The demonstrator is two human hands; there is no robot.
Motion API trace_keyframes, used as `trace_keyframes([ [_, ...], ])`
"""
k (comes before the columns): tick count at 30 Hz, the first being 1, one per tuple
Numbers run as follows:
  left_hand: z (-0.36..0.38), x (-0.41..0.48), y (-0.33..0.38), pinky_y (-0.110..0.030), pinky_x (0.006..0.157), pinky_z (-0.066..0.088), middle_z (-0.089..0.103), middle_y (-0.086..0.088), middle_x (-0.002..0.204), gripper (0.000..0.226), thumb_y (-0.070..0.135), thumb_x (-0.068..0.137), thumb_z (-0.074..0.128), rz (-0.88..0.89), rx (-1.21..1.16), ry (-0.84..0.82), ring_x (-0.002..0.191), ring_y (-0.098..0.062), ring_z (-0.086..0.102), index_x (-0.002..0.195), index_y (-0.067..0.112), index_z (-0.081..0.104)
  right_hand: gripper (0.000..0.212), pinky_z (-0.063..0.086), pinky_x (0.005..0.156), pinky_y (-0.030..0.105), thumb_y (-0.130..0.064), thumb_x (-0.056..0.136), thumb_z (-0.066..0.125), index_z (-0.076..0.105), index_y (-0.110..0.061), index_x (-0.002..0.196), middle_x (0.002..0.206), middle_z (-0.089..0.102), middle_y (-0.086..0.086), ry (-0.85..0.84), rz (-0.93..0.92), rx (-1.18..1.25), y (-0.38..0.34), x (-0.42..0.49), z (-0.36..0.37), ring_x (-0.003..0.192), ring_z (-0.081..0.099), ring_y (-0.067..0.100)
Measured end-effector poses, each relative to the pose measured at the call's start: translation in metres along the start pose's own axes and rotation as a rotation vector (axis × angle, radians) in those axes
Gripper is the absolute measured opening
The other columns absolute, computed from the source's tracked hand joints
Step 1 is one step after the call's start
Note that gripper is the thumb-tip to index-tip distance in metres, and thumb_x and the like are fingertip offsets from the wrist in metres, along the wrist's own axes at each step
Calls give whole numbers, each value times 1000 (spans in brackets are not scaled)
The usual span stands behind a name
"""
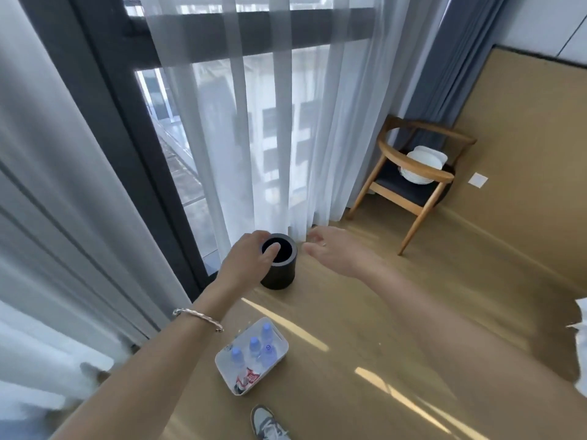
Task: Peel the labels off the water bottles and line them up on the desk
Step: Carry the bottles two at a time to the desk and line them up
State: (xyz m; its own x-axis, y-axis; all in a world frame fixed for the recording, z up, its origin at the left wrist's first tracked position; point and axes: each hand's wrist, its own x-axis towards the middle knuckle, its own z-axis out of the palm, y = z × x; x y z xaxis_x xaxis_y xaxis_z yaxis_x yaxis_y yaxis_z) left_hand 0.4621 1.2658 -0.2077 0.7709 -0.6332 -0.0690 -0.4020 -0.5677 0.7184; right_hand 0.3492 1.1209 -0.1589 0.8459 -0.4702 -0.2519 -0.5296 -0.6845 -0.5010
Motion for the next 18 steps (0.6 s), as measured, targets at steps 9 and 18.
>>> trace_keyframes([
  [9, 22, 114, -12, -32, 98, 40, 53, -2, 134, 41, 38, 97, 48, -69, -97, -83, 124, -19, 49, 133, 19, 50, 45, 44, 97, 34, -40, 97, 48, 49, -17, 135, 134, 55, 3, -91, 92, -60, 11, 106, -3, 119, 53, 20],
  [18, 33, 123, -114, -33, 94, 43, 55, -2, 132, 45, 42, 96, 49, -395, -118, -24, 117, -18, 53, 135, 20, 49, 45, 44, 100, 34, -36, 97, 47, 51, -12, 135, 137, 54, 5, -432, -19, -176, 1, 192, 78, 123, 52, 21],
])
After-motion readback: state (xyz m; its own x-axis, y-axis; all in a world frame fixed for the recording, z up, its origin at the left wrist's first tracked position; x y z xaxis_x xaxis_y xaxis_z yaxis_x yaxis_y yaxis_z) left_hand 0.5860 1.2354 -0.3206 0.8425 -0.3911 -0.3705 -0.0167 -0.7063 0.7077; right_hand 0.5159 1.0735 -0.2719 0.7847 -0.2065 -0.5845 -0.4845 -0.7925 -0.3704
